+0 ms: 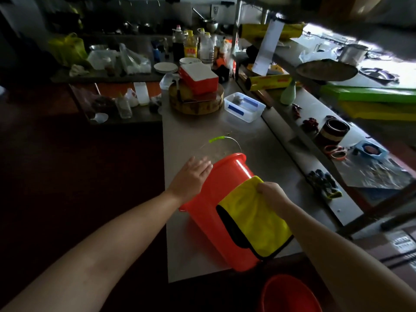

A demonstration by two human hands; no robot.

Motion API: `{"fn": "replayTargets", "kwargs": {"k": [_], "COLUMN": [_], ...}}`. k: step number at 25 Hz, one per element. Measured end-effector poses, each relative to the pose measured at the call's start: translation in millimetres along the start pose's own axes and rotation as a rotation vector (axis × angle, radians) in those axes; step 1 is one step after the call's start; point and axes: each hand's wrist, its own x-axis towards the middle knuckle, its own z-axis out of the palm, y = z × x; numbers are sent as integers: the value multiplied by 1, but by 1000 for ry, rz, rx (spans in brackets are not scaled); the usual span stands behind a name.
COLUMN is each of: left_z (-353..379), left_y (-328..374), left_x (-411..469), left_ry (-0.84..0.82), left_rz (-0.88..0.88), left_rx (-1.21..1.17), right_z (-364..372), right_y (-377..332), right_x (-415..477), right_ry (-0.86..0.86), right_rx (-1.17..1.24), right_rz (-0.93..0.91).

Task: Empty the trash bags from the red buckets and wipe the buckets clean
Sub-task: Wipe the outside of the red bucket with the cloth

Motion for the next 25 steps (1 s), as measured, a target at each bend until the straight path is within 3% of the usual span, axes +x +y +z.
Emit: {"fn": "replayTargets", "kwargs": {"k": [5, 7, 9, 12, 17, 25], "left_z": [-15, -20, -17, -10, -24, -21], "left_y": [12, 11, 12, 15, 8, 1], "left_x": [-1, -4, -5, -3, -2, -5], "left_ry": [-162, -265, -258, -257, -407, -479], "left_rz": [-280, -352, -395, -478, -496, -503], "left_rx": [-314, -405, -487, -563, -603, -618], "right_z": [11, 16, 28, 46, 62, 67], "right_y": [-36, -38, -31, -10, 13, 22], "right_x": [25, 30, 27, 6, -8, -7], "right_ry": [33, 78, 105, 75, -40, -17], "right_rx": [-113, -304, -573, -878, -1136, -1173], "right_rz": [-197, -374, -590, -772, -876, -886]}}
